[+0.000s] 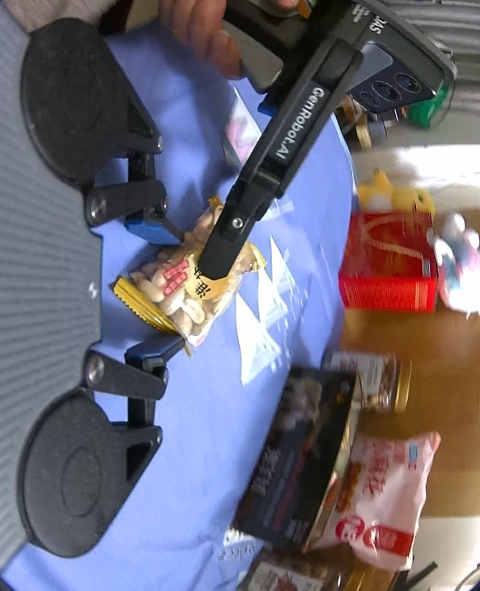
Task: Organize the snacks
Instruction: 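Lower the left gripper onto the yellow peanut packet and close it, then carry the yellow peanut packet into the tin box with the left gripper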
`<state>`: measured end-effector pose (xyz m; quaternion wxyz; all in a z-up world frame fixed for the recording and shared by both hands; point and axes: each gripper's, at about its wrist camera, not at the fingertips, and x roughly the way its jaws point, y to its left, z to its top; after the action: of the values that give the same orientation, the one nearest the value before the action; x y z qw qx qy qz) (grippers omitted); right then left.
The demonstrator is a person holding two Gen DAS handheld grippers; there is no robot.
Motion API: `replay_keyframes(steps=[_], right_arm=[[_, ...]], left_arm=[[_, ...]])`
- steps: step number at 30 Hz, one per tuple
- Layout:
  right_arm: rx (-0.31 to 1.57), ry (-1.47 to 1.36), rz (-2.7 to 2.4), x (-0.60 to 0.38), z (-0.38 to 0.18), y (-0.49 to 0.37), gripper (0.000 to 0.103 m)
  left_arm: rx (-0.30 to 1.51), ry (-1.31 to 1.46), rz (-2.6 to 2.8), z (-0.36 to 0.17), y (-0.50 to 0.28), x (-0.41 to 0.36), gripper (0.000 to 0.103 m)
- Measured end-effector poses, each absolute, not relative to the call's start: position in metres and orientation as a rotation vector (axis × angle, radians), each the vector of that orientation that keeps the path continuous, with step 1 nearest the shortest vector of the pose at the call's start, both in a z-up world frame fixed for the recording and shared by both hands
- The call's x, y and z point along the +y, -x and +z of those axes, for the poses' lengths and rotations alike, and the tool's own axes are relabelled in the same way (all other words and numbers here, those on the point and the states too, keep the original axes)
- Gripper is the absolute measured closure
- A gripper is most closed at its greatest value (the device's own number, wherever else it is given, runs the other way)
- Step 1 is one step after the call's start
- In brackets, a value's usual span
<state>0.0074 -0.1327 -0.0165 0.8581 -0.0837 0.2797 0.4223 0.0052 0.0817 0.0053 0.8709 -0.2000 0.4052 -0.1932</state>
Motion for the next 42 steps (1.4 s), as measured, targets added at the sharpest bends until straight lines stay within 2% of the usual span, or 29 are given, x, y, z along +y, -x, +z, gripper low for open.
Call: replay_keyframes(steps=[9, 16, 23, 25, 26, 32, 37, 42], right_arm=[[0.617, 0.146, 0.947, -0.137, -0.016, 0.024, 0.044], [0.606, 0.159, 0.921, -0.142, -0.017, 0.025, 0.042], [0.581, 0.182, 0.921, -0.136, -0.022, 0.028, 0.041], [0.572, 0.192, 0.927, -0.133, -0.022, 0.028, 0.045], [0.57, 0.187, 0.934, -0.133, -0.022, 0.028, 0.05], [0.563, 0.13, 0.935, -0.136, -0.018, 0.021, 0.062], [0.529, 0.071, 0.91, -0.144, -0.01, 0.012, 0.063], [0.572, 0.064, 0.889, -0.146, -0.017, -0.005, 0.063]], left_arm=[[0.848, 0.398, -0.396, 0.007, 0.032, 0.084, 0.063], [0.828, 0.421, -0.37, 0.012, 0.036, 0.092, 0.046], [0.834, 0.43, -0.371, 0.008, 0.032, 0.09, 0.049], [0.831, 0.404, -0.374, 0.008, 0.031, 0.085, 0.051], [0.834, 0.404, -0.383, 0.008, 0.031, 0.084, 0.054], [0.831, 0.406, -0.411, 0.012, 0.023, 0.082, 0.054], [0.785, 0.413, -0.438, 0.024, 0.012, 0.08, 0.054], [0.839, 0.38, -0.435, 0.015, -0.01, 0.069, 0.054]])
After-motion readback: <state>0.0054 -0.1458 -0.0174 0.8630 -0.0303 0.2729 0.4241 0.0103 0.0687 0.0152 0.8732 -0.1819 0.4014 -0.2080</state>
